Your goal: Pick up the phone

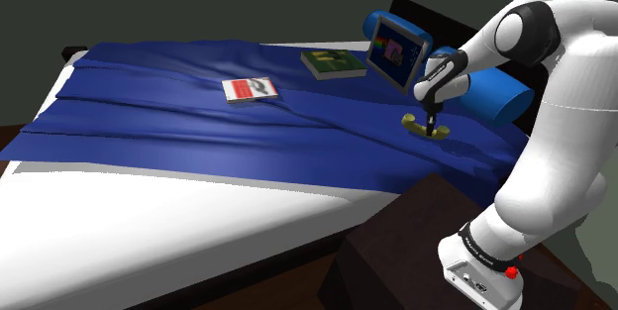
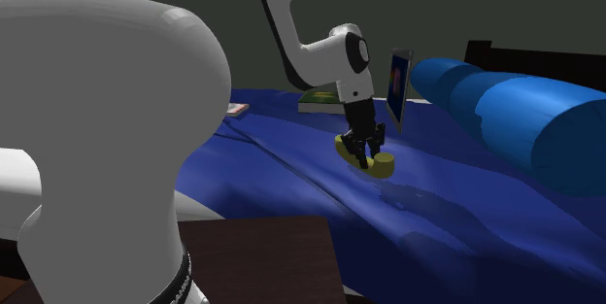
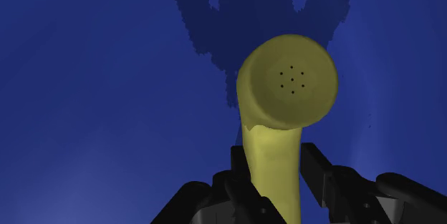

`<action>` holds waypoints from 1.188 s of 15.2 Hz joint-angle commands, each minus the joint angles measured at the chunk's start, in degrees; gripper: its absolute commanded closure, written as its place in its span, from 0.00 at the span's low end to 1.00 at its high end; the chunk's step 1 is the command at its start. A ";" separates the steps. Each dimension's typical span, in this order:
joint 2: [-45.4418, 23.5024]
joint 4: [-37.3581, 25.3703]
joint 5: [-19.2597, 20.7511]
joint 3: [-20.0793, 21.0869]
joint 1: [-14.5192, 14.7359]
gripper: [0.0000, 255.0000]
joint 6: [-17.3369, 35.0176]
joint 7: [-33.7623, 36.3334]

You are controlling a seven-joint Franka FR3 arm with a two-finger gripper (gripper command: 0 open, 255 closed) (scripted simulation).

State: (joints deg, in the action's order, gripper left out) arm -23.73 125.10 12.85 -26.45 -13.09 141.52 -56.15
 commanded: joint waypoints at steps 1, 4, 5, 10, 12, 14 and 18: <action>-0.06 0.02 -0.02 0.04 0.01 1.00 0.02 0.00; -0.04 0.04 -0.01 0.04 0.01 1.00 0.03 0.00; 0.19 0.14 0.07 -0.01 0.11 1.00 -0.12 0.07; 3.57 0.11 1.06 -0.78 0.86 1.00 -3.35 -0.06; 4.87 0.01 1.46 -1.05 1.13 1.00 -4.68 -0.11; 6.15 -0.13 1.85 -1.28 1.38 1.00 -6.04 -0.16; 8.62 -0.58 2.59 -1.69 1.85 1.00 -8.80 -0.28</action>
State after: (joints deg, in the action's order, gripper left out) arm -15.78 124.65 15.24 -28.06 -11.41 133.52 -56.47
